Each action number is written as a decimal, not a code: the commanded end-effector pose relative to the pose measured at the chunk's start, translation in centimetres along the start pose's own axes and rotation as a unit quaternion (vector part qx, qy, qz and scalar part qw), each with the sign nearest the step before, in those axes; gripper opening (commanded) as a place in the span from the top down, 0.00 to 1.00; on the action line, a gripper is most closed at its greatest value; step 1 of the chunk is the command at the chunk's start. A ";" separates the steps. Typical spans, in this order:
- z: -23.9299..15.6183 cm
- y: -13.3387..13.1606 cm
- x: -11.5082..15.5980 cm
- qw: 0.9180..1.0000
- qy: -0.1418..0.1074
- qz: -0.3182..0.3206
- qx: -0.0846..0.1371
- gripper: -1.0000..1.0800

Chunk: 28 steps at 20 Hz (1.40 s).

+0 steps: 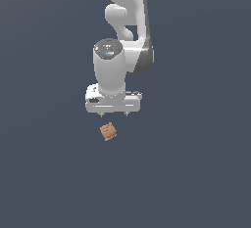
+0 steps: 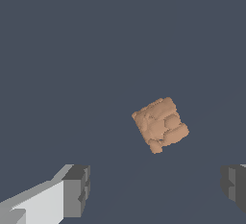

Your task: Pick up the object and move it to a goal position.

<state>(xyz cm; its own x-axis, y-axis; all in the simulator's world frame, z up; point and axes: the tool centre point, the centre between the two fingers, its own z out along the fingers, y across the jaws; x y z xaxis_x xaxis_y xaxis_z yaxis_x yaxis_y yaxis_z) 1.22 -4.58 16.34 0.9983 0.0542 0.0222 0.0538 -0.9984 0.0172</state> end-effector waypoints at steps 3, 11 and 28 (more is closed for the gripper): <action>1.2 0.6 0.3 0.999 -0.002 -0.040 0.000 0.04; 4.0 2.1 0.8 0.991 -0.007 -0.134 0.003 0.04; 7.3 3.7 1.2 0.970 -0.009 -0.242 0.011 0.04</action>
<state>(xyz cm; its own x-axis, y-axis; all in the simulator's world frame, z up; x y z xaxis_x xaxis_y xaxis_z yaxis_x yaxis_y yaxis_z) 2.76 -8.31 9.18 0.8605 0.5095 -0.0005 0.5095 -0.8605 0.0006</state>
